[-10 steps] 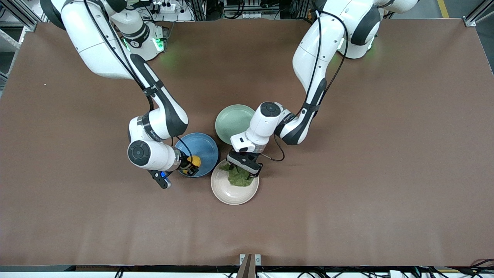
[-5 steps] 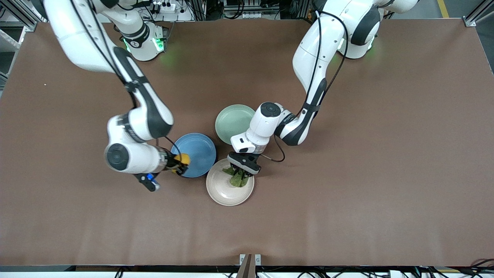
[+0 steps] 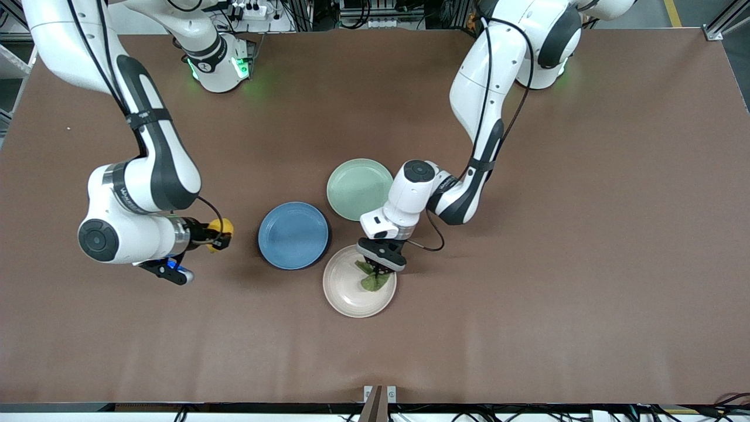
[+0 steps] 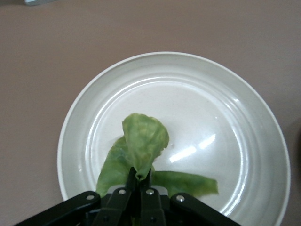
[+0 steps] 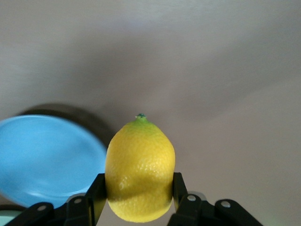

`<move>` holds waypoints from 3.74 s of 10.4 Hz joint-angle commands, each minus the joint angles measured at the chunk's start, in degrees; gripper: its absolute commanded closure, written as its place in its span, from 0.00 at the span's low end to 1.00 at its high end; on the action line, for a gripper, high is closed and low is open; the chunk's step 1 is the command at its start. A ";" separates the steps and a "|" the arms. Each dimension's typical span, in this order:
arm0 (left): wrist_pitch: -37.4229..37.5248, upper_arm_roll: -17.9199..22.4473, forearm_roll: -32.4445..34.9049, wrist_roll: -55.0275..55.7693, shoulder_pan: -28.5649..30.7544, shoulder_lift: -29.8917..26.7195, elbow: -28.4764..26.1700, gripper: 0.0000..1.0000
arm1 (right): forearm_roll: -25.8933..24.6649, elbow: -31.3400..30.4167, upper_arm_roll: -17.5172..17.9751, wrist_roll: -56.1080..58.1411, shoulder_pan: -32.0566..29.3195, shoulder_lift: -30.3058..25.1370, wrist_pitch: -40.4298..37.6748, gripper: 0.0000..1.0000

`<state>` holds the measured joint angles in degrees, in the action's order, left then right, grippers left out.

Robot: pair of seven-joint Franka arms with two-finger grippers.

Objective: Pick lemon and lettuce from blue and beige plates

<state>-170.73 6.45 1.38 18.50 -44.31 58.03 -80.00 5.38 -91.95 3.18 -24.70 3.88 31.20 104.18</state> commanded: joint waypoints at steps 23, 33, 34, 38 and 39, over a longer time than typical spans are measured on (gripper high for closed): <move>60.83 1.99 -1.03 -4.17 24.01 -39.36 -8.07 0.00 | -6.17 6.62 -5.38 27.07 -4.75 -23.87 -19.19 0.00; 71.85 -3.68 -1.03 -6.63 34.34 -55.84 -8.16 0.00 | -6.17 1.95 -1.95 27.69 -6.78 -30.41 -19.10 0.00; 71.94 -6.86 -0.95 -6.37 36.90 -55.75 -8.24 0.00 | -6.17 1.95 -1.42 27.69 -6.87 -30.41 -19.10 0.00; 71.85 -7.24 -0.86 -10.04 37.80 -55.22 -7.28 0.00 | -6.17 1.42 -1.51 27.78 -7.31 -30.85 -20.42 0.00; 71.94 -7.15 -0.86 -10.06 37.89 -55.13 -7.10 0.00 | -6.17 0.55 -1.59 27.78 -7.31 -31.37 -20.33 0.00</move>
